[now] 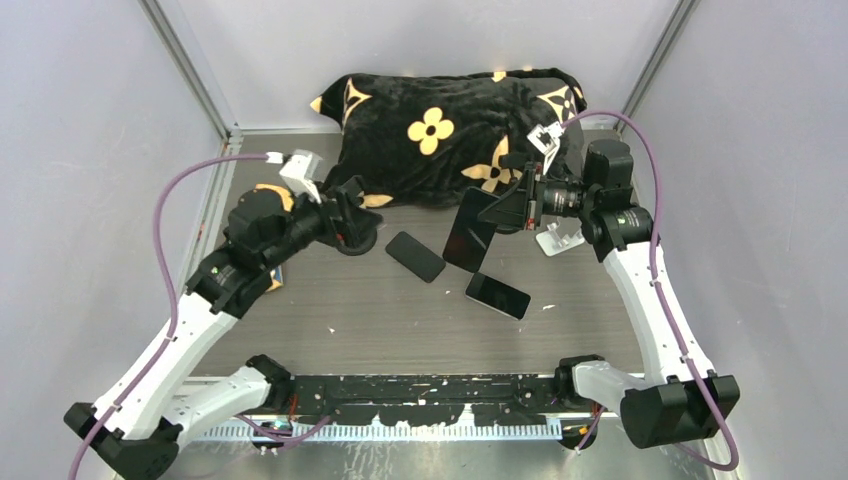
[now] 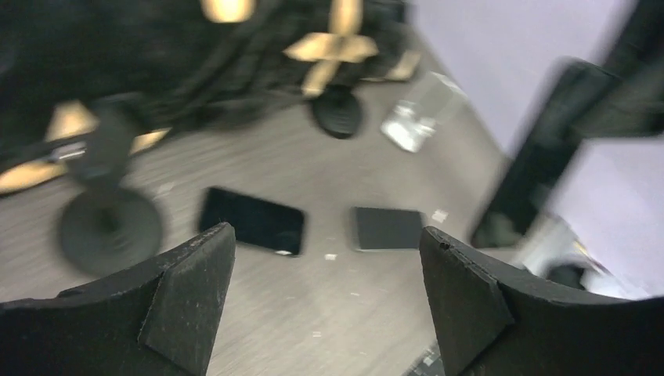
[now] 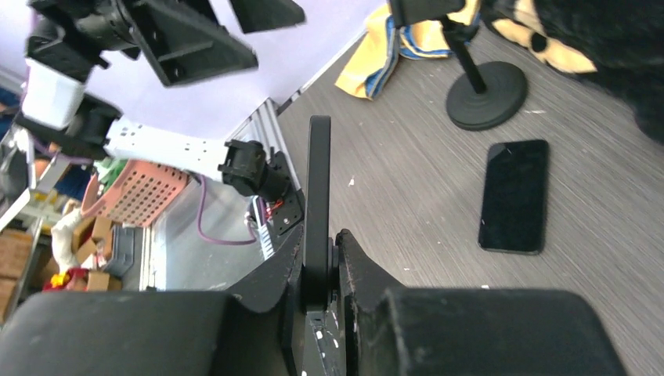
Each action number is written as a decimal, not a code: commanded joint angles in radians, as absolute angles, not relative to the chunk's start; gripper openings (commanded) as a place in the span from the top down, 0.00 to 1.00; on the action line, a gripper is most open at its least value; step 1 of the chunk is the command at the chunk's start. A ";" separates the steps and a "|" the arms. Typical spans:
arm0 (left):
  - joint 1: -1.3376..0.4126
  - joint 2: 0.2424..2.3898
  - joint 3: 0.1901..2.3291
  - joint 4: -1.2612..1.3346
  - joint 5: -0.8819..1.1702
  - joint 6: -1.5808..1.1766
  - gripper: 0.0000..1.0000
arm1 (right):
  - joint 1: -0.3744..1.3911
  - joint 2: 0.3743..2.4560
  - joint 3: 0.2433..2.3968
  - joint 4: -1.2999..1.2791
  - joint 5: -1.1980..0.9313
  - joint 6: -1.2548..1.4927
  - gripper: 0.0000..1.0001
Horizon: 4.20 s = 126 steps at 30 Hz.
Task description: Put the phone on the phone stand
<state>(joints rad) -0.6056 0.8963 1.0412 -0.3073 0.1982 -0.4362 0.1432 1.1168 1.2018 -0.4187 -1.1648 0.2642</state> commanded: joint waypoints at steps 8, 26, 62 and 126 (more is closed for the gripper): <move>-0.520 1.147 1.272 -0.731 -0.453 -0.566 0.36 | 0.105 1.051 1.156 -0.357 -1.133 0.279 0.99; -0.520 1.535 1.638 -0.973 -0.535 -0.665 0.56 | 0.095 1.042 1.145 -0.336 -1.131 0.298 0.99; -0.520 1.233 1.378 -0.718 0.058 -0.237 1.00 | 0.112 1.062 1.179 -0.308 -1.183 0.304 0.99; -0.753 1.074 1.193 -0.485 0.476 -0.098 0.99 | 0.658 1.146 1.113 -0.160 -1.076 -0.208 0.99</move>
